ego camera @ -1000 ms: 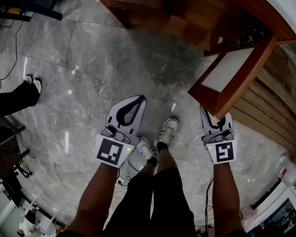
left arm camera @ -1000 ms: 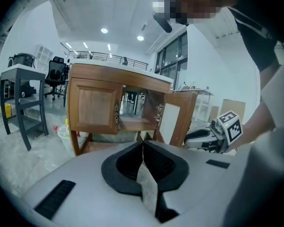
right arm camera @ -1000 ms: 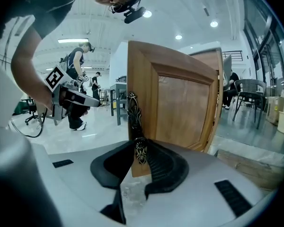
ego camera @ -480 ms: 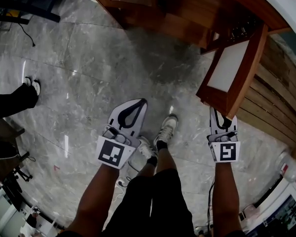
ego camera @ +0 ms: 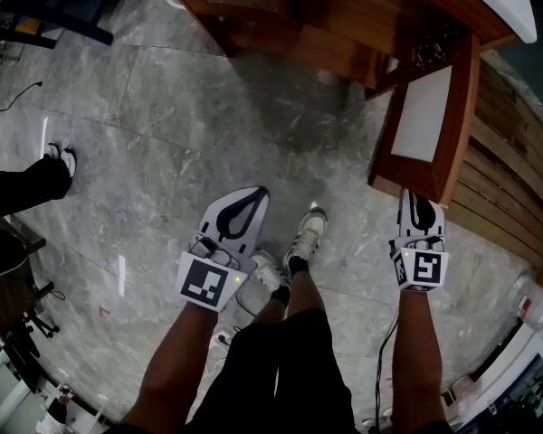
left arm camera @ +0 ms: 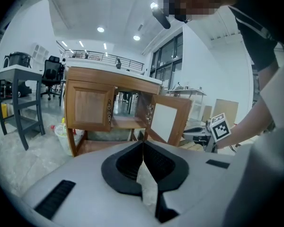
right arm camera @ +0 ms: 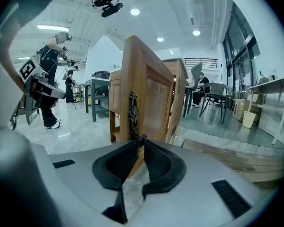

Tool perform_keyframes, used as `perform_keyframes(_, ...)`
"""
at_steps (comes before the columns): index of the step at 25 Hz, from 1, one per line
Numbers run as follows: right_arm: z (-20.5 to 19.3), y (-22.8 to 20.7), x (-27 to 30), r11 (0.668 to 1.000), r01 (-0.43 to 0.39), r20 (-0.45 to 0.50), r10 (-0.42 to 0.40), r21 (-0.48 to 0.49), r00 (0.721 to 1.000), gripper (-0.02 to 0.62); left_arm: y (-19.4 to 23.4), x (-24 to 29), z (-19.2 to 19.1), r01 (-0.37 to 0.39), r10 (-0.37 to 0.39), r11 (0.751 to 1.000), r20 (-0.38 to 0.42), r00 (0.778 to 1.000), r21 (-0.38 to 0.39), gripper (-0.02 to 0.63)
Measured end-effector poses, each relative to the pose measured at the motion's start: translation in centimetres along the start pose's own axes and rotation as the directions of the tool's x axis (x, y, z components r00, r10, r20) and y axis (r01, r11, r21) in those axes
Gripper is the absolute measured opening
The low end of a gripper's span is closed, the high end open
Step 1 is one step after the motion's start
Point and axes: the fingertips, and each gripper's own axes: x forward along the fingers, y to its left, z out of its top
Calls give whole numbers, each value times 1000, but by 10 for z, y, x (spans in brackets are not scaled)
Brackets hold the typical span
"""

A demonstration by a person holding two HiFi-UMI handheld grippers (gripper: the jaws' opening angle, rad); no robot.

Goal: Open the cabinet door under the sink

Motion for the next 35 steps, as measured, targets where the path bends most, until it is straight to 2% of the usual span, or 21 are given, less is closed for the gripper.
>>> perform_keyframes(3,1,-1,0,1000,21,-12,-21,-7,1000,61,-6,-10,2,5,-5,1000,7,1000,5,25)
perform_keyframes(9,7,2,-22,994,113,-10,-113,4,994,49,-11,-34,10,5,-6,1000,20,1000,10,25)
perform_keyframes(13,28,21,-43,992,123,15,-123,17,992,37,-10,-52,22,-7,7,1000,32,999,3,25)
perform_keyframes(18,72,74,-65,999,37,105,-37,4,994,25,-4,-71,34,-24,25,1000,58,998,-15,25)
perform_keyframes(23,109,125,-64,998,-53,178,56,-24,982,25,12,-83,40,-59,65,996,92,994,-73,25)
perform_keyframes(29,128,152,-21,990,-136,227,138,-22,964,25,33,-72,47,-73,80,995,116,990,-70,25)
perform_keyframes(33,153,157,12,987,-160,263,150,17,953,25,49,-54,64,-64,70,997,127,989,-52,25)
perform_keyframes(35,160,162,32,979,-202,258,196,-3,946,39,60,-43,74,-62,67,997,131,989,-42,25)
